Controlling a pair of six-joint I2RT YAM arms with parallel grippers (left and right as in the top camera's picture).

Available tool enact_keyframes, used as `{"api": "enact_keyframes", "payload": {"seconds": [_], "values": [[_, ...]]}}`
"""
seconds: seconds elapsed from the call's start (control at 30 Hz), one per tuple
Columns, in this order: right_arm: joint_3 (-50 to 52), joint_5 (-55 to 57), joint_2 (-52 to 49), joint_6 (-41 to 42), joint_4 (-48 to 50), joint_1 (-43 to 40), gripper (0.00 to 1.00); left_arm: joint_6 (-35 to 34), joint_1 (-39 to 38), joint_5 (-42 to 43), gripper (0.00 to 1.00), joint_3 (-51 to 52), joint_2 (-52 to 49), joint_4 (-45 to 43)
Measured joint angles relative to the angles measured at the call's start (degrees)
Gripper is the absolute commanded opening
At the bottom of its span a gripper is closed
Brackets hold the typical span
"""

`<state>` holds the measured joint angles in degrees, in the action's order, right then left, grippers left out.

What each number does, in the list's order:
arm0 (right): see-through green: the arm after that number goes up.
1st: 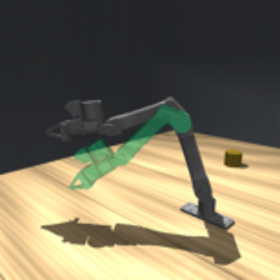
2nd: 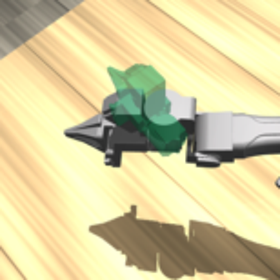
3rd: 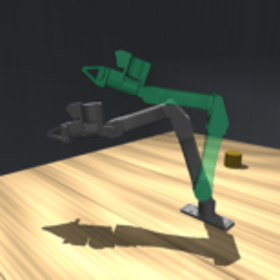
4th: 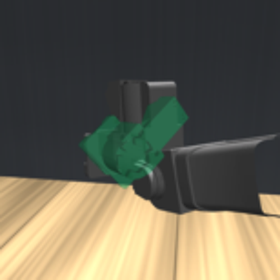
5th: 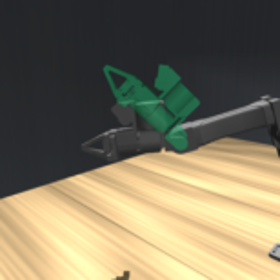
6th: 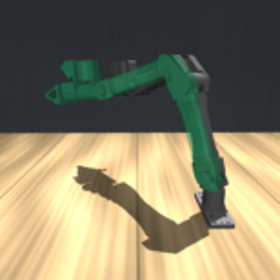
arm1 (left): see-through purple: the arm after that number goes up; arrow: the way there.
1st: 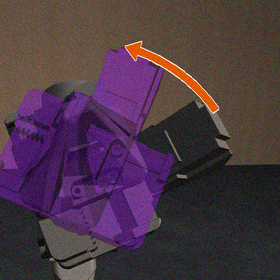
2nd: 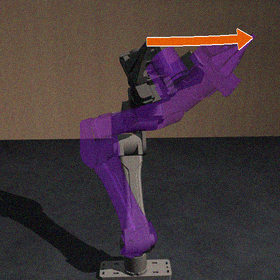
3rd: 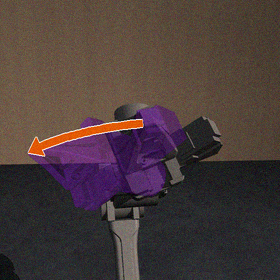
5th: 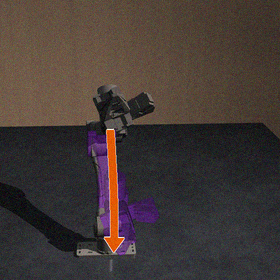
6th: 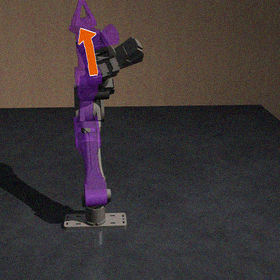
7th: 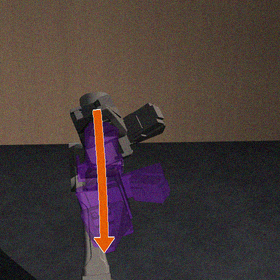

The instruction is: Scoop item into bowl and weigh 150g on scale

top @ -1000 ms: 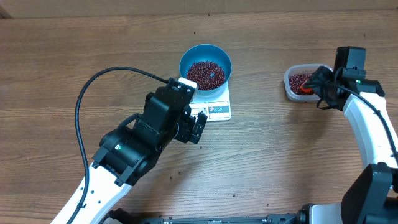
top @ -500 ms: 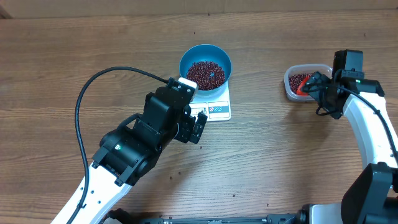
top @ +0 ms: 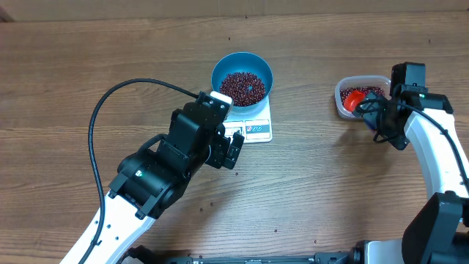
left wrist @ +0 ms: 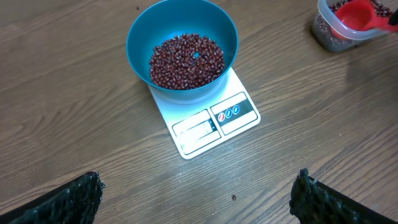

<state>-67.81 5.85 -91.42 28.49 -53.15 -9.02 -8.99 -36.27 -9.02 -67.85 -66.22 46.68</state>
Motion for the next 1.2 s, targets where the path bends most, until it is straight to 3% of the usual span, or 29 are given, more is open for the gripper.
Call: {"api": "enact_keyframes", "payload": {"seconds": [0.27,0.57,0.8,1.2], "values": [[0.0,0.59,0.0,-0.26,0.87,0.0,1.0,0.0,0.0,0.02,0.99,0.0,0.0,0.0],[0.0,-4.61,0.0,-12.7,3.19,0.0,1.0,0.0,0.0,0.0,1.0,0.0,0.0,0.0],[0.0,-7.58,0.26,-17.59,3.15,0.0,1.0,0.0,0.0,0.02,0.99,0.0,0.0,0.0],[0.0,-7.08,20.2,-21.35,-5.6,0.0,1.0,0.0,0.0,0.0,1.0,0.0,0.0,0.0]]}}
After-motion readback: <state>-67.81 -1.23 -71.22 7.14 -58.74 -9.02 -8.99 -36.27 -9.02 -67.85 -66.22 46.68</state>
